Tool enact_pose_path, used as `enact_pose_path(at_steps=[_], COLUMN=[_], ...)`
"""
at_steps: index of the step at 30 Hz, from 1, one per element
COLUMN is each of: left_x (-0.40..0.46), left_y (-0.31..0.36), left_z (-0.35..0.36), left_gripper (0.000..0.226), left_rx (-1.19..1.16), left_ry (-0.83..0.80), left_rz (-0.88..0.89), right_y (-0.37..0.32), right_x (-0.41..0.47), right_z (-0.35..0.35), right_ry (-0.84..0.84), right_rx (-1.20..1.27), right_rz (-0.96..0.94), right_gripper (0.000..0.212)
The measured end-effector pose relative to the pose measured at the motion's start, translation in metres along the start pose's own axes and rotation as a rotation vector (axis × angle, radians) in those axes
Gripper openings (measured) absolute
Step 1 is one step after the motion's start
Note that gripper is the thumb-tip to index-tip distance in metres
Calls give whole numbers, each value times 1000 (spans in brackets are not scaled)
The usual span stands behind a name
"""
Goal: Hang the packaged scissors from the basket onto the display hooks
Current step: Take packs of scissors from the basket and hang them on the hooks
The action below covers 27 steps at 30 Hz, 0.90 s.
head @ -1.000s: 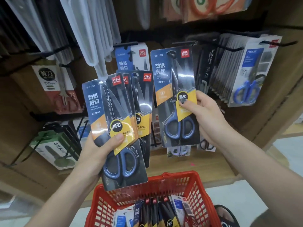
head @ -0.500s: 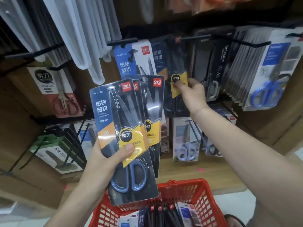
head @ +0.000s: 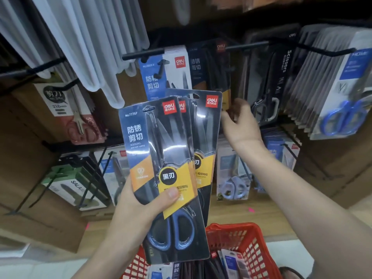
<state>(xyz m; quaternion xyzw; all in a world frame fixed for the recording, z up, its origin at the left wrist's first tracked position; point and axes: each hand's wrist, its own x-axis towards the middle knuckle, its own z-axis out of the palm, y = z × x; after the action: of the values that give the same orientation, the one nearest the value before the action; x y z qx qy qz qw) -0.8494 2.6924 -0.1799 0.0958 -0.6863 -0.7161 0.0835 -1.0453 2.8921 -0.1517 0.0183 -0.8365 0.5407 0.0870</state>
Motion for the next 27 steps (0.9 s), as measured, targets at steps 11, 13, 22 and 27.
enact_pose_path(at_steps=[11, 13, 22, 27], left_x=[10, 11, 1, 0], left_y=[1, 2, -7, -6], left_z=[15, 16, 17, 6], left_gripper=[78, 79, 100, 88], left_rx=[-48, -59, -50, -93], left_ry=[-51, -71, -82, -31], left_rz=[-13, -15, -19, -31], right_y=[-13, -8, 0, -1], right_x=[-84, -89, -105, -115], right_z=[-33, -33, -35, -47], right_ry=[-579, -540, -236, 5], right_rx=[538, 534, 409, 420], right_rz=[268, 208, 19, 5], right_gripper=[38, 30, 47, 34])
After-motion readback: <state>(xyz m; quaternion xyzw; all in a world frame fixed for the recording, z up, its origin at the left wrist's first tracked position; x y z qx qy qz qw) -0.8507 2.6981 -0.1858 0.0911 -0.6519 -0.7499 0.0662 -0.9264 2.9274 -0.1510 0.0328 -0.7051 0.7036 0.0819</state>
